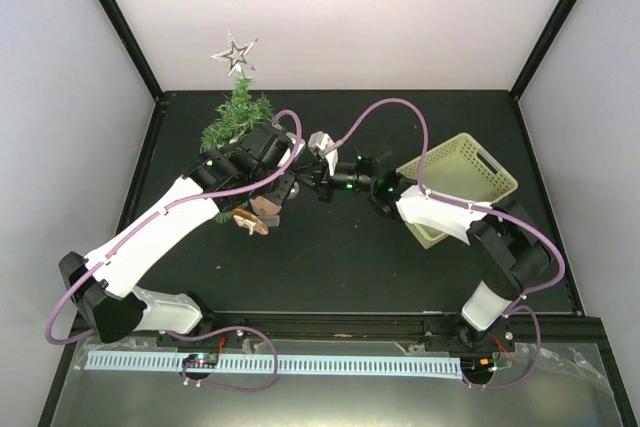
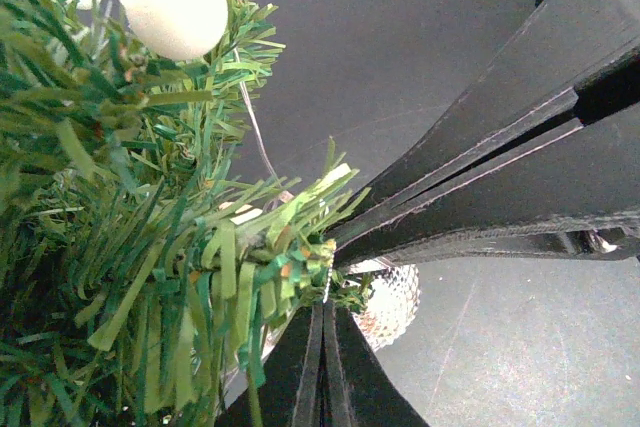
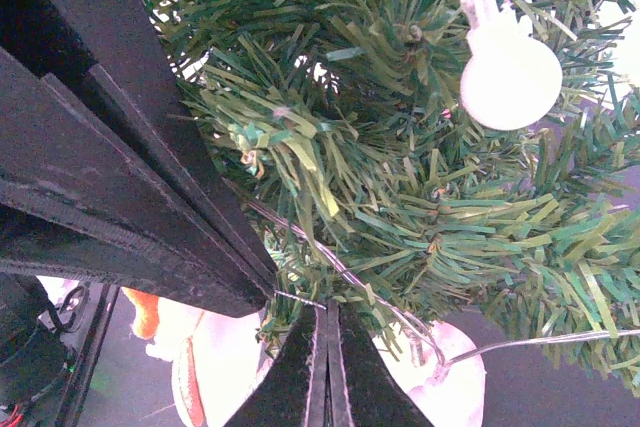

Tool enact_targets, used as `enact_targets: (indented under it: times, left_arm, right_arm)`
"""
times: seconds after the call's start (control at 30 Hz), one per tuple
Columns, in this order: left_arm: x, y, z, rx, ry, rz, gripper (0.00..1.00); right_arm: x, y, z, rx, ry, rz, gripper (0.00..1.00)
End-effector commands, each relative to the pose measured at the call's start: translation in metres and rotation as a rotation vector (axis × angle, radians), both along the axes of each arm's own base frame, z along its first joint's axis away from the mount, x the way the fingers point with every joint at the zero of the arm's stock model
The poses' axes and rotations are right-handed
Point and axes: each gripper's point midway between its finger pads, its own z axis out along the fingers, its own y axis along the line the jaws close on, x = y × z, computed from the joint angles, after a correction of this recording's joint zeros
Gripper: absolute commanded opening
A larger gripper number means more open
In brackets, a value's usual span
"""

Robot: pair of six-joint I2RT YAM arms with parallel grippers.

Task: Decorate the small christmas tree
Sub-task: Hang the decoration item on the Christmas tree.

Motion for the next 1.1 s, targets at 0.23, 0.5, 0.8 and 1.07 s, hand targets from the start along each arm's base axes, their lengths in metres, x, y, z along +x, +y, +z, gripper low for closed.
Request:
enact_targets:
  times: [0.23, 0.5, 0.8, 1.07]
  left_arm:
    - [0.001, 0.006, 0.007, 0.028, -0.009, 0.030, 0.01]
    - [-0.004, 0.006, 0.015, -0.003, -0.011, 0.020, 0.11]
    - [-0.009, -0.001, 0.023, -0.050, -0.013, -0.009, 0.14]
    - [-0.012, -0.014, 0.034, -0.118, -0.024, -0.067, 0.16]
  right_arm:
    - [0.019, -0.003, 0.004, 0.013, -0.025, -0.077, 0.03]
    - [0.014, -0.005, 0.001, 0.007, -0.013, -0.066, 0.11]
    - [0.008, -0.004, 0.000, -0.004, 0.001, -0.030, 0.17]
    - [0.001, -0.009, 0.001, -0.010, 0.012, -0.027, 0.25]
